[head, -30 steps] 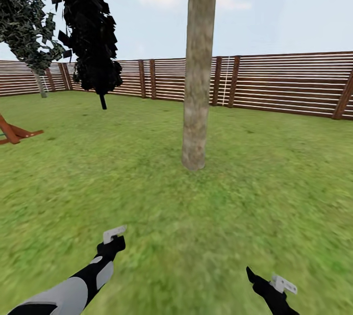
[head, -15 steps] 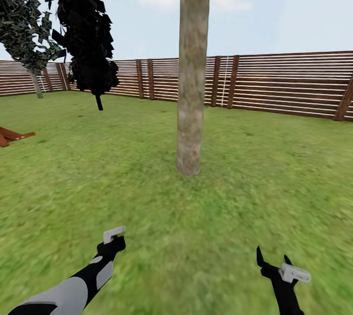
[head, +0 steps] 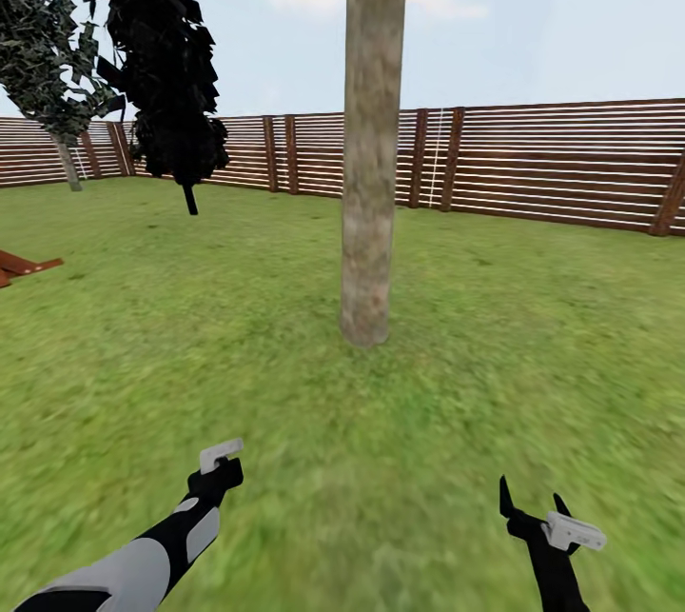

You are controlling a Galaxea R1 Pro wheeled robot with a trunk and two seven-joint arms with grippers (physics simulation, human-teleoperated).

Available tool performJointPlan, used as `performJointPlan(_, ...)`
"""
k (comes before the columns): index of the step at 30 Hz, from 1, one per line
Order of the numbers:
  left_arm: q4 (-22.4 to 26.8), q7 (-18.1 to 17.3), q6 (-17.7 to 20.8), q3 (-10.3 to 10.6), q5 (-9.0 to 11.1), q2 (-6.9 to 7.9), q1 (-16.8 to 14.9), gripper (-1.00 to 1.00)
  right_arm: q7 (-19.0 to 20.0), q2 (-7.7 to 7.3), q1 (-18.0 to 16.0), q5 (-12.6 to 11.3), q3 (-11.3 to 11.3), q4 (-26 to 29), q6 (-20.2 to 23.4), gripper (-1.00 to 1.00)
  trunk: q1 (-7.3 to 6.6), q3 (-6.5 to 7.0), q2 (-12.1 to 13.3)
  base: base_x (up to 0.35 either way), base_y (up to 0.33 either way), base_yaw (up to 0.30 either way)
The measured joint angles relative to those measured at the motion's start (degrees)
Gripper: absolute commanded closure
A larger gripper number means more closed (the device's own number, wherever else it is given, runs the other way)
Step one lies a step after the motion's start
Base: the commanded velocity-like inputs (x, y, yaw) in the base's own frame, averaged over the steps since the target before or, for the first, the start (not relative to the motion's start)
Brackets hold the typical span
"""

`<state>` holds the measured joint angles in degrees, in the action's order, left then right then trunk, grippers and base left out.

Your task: In the garden, pick up the pesticide atomizer on the floor and spray pesticide onto both trees until each tree trunk is fully covered.

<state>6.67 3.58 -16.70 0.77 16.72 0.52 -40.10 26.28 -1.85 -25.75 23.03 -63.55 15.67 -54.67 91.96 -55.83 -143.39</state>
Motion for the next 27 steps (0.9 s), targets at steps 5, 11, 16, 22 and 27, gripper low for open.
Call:
performJointPlan(5, 0.09, -0.08, 0.00, 0.00, -0.02, -0.08, 0.31, 1.00, 0.09, 0.18, 0.00, 0.08, 0.16, -0.08, -0.26, -1.00, 0.00, 0.00, 0.00, 0.000, 0.000, 0.000)
performJointPlan(11, 0.09, -0.08, 0.00, 0.00, -0.09, -0.08, 0.97, 1.00, 0.28, 0.45, 0.00, 0.27, 0.18, -0.04, -0.35, -1.00, 0.00, 0.00, 0.00, 0.076, -0.038, 0.000)
performJointPlan(16, 0.09, -0.08, 0.00, 0.00, -0.09, -0.08, 0.99, 1.00, 0.34, 0.53, 0.00, 0.26, 0.18, -0.02, -0.35, -1.00, 0.00, 0.00, 0.00, 0.274, -0.169, -0.108)
performJointPlan(22, 0.09, -0.08, -0.01, -0.03, -0.09, -0.08, 0.99, 1.00, 0.35, 0.54, 0.00, 0.26, 0.18, -0.04, -0.35, -1.00, 0.00, 0.00, 0.00, 0.284, -0.177, -0.254)
performJointPlan(27, 0.09, -0.08, 0.00, -0.10, -0.09, -0.08, 0.99, 1.00, 0.35, 0.54, 0.00, 0.26, 0.18, -0.03, -0.35, -1.00, 0.00, 0.00, 0.00, 0.316, -0.069, -0.033)
